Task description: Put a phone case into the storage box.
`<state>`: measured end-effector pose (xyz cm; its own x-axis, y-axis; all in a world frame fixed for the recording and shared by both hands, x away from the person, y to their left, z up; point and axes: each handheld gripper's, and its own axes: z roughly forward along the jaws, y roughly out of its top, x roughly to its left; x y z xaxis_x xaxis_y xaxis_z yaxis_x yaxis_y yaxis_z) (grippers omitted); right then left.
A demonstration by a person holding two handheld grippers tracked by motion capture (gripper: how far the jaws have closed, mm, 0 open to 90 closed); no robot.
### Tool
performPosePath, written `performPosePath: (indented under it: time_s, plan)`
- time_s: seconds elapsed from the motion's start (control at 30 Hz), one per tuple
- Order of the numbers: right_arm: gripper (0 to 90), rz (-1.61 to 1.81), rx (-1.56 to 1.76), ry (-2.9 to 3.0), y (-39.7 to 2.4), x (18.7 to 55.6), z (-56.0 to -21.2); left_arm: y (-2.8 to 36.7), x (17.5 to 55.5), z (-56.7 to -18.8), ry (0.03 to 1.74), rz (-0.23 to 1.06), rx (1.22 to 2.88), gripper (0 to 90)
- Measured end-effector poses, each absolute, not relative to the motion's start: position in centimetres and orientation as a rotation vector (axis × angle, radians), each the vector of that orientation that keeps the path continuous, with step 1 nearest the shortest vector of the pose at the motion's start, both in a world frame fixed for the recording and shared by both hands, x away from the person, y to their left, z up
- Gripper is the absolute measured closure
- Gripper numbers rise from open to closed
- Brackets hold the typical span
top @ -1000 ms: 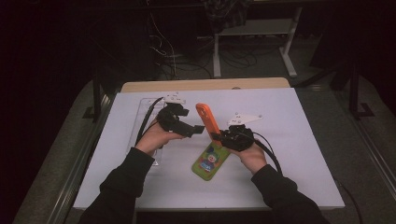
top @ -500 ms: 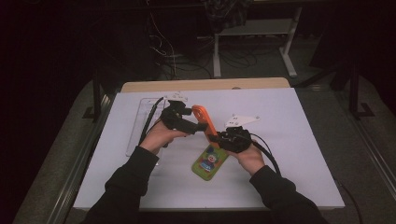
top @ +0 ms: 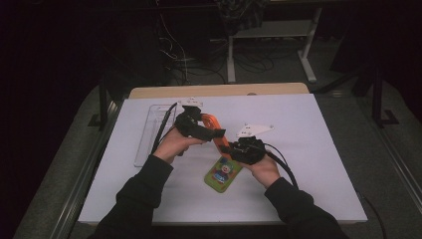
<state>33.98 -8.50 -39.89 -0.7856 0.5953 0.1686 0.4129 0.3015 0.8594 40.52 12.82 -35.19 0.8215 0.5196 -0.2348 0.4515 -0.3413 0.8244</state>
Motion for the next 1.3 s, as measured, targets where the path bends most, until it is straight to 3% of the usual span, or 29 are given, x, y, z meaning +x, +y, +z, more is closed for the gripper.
performPosePath:
  time_s: [0.9, 1.3]
  plan:
    - [77.0, 1.387, 0.919, 2.431, -7.7, 34.0, -40.9, 12.6, 40.5, -35.0, 0.673, 0.108, 1.988, 14.0]
    - [34.3, 1.384, 0.942, 2.383, -8.7, 34.0, -40.3, 13.2, 41.1, -33.8, 0.682, 0.156, 2.009, 14.3]
